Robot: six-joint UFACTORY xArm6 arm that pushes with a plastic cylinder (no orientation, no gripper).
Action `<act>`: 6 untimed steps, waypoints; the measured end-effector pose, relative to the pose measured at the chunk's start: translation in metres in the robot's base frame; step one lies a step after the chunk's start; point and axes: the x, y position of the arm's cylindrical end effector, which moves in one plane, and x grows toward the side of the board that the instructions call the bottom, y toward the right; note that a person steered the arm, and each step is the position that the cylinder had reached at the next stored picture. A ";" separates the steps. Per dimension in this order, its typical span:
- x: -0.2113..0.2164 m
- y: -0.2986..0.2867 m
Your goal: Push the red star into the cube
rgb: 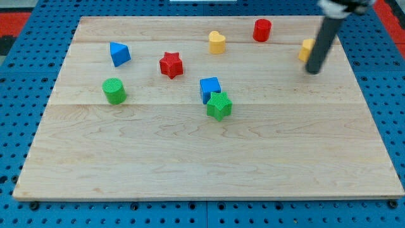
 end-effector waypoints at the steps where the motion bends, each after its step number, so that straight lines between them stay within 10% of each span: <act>1: -0.014 -0.108; 3: -0.085 -0.222; 6: -0.007 -0.204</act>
